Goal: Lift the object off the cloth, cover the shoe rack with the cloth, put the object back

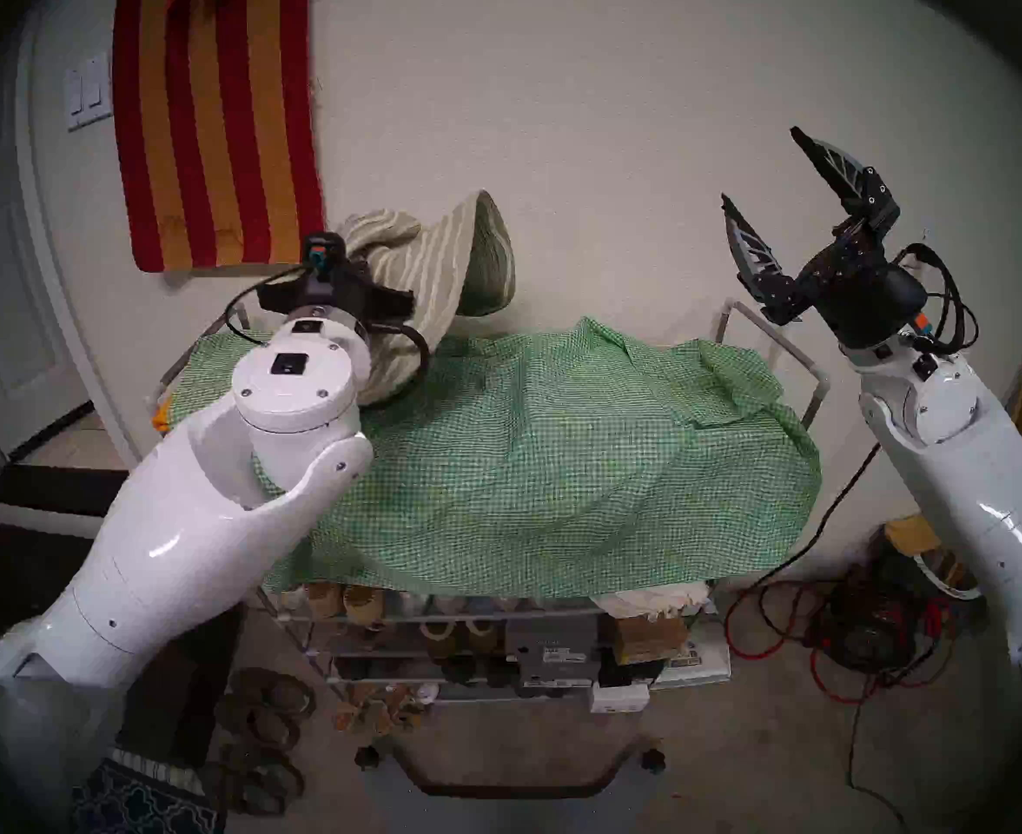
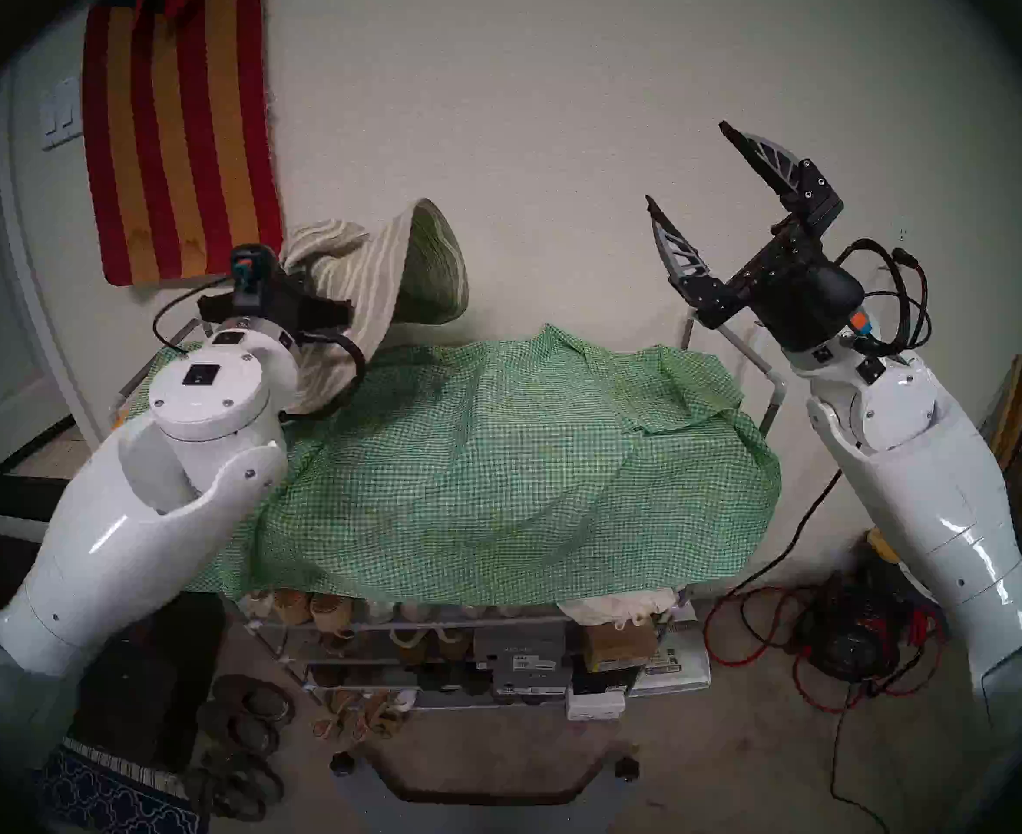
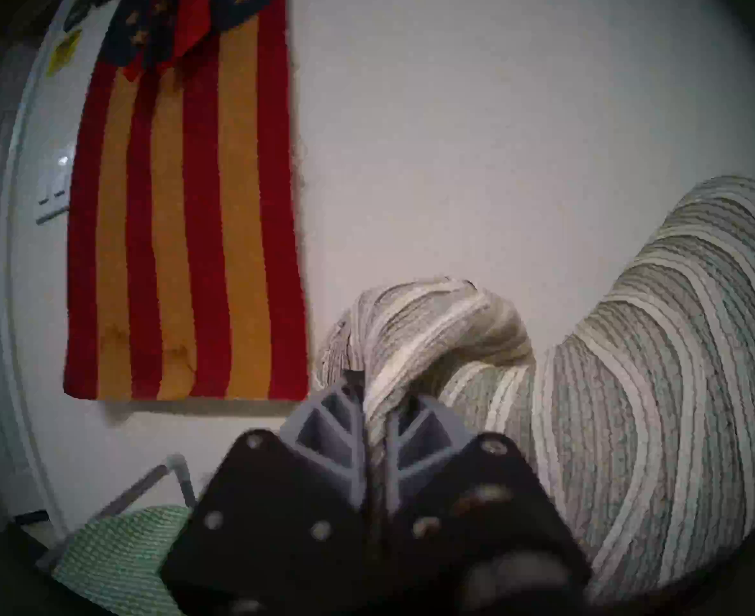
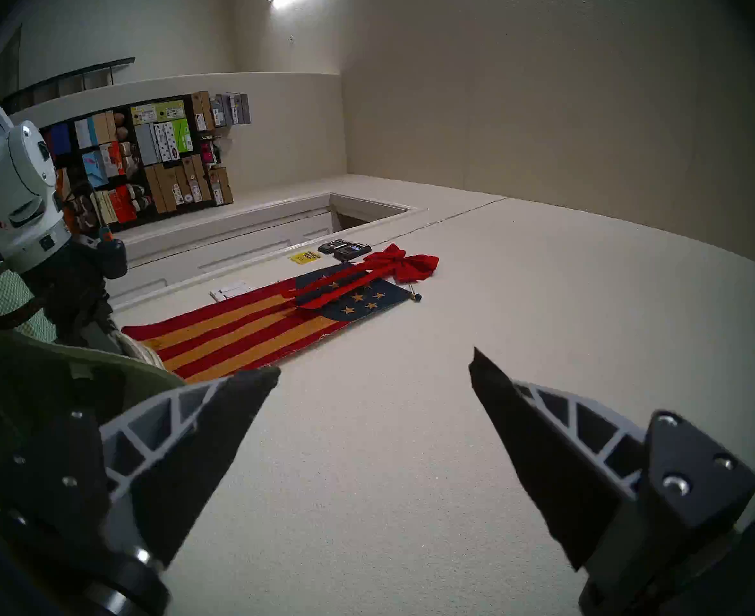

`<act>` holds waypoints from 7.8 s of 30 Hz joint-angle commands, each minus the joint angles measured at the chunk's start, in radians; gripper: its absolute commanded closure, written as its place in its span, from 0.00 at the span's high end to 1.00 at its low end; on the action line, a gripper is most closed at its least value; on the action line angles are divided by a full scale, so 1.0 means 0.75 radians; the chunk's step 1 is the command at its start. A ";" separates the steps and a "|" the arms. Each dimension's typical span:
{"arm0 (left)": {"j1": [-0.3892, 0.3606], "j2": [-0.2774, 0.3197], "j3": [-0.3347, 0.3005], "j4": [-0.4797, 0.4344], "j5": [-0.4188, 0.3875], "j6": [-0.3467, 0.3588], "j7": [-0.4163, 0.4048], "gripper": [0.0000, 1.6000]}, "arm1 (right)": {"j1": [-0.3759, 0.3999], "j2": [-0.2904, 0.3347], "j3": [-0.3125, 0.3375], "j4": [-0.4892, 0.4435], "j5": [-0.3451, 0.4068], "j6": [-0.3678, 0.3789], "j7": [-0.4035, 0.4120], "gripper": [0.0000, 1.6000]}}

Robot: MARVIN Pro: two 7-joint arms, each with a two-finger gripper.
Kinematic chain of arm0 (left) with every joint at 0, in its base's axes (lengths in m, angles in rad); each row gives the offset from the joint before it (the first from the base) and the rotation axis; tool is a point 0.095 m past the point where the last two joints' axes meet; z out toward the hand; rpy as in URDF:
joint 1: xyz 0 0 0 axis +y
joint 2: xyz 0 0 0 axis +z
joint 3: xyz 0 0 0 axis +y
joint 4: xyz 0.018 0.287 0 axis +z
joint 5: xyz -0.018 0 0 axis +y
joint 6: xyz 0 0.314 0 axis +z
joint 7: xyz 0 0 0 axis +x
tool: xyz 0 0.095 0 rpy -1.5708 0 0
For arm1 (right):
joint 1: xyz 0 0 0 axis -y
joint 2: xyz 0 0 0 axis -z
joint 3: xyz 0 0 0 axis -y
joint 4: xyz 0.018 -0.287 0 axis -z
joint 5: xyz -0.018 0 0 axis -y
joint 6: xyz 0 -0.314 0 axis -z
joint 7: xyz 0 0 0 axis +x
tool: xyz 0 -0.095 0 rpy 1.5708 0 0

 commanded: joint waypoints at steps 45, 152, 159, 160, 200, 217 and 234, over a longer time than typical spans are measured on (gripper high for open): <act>0.052 0.235 -0.774 0.182 -0.004 -0.186 0.086 0.00 | 0.000 0.006 -0.011 0.002 -0.002 -0.005 -0.009 1.00; 0.085 0.269 -0.968 0.538 0.050 -0.252 -0.009 0.00 | -0.521 0.582 0.123 -0.331 -0.065 0.283 0.681 1.00; 0.085 0.268 -0.969 0.538 0.052 -0.251 -0.012 0.00 | -0.595 0.600 0.119 -0.293 -0.071 0.232 0.668 1.00; 0.085 0.268 -0.969 0.538 0.052 -0.251 -0.012 0.00 | -0.594 0.596 0.128 -0.293 -0.068 0.219 0.658 1.00; 0.083 0.265 -0.970 0.541 0.064 -0.245 -0.029 0.00 | -0.791 0.343 0.543 -0.140 -0.267 -0.078 0.486 1.00; 0.082 0.262 -0.973 0.541 0.068 -0.243 -0.033 0.00 | -0.961 0.133 0.860 -0.026 -0.388 -0.078 0.460 1.00; 0.082 0.258 -0.976 0.540 0.071 -0.241 -0.030 0.00 | -1.171 0.007 1.145 -0.361 -0.361 -0.078 0.534 1.00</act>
